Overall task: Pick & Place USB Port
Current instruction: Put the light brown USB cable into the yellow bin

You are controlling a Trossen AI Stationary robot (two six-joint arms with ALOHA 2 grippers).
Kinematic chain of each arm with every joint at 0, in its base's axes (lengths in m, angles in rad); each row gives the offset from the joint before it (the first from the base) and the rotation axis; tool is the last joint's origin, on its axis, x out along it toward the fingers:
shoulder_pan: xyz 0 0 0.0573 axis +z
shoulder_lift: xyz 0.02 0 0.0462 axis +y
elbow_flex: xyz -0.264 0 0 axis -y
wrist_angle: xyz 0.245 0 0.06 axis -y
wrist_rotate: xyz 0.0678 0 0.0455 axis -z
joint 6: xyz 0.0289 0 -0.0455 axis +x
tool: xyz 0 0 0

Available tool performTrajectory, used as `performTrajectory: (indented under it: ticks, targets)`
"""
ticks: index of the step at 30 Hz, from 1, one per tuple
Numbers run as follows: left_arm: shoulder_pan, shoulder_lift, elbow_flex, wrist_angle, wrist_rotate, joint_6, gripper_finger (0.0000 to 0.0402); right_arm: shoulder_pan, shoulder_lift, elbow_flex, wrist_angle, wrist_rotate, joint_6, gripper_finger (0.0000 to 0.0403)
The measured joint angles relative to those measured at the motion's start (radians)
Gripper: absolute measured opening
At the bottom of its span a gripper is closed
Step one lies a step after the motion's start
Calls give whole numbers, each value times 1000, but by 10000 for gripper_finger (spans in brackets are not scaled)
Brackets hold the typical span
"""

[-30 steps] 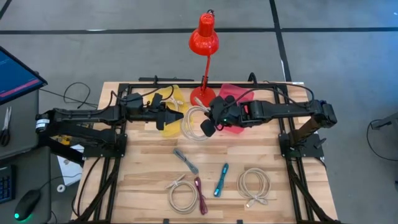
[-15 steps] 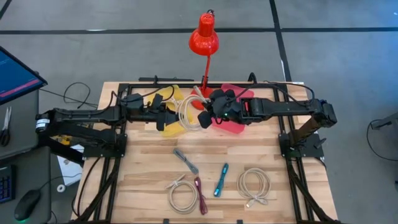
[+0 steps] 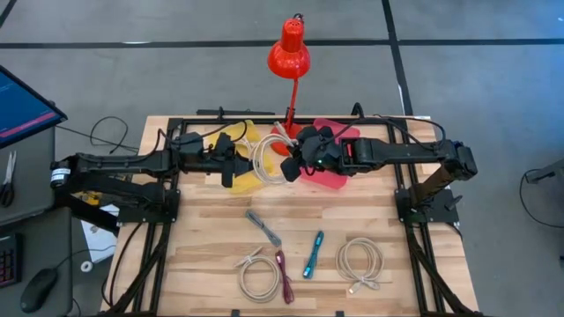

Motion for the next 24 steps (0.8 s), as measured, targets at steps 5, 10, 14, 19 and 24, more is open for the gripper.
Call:
performTrajectory:
  ticks: [5,10,14,19,24]
  targets:
    - [17,0,0,-3,7,15,11,-2,-24,1,-40,-125,1,61]
    - [50,0,0,-4,16,15,10,3,-74,1,-133,-221,2,78]
    - [82,0,0,-9,34,23,10,9,-130,1,-231,-261,1,91]
    - [120,0,0,-52,45,43,10,11,-206,1,-352,-261,19,95]
    - [149,-1,0,-227,28,89,10,13,-269,1,-428,-259,83,92]
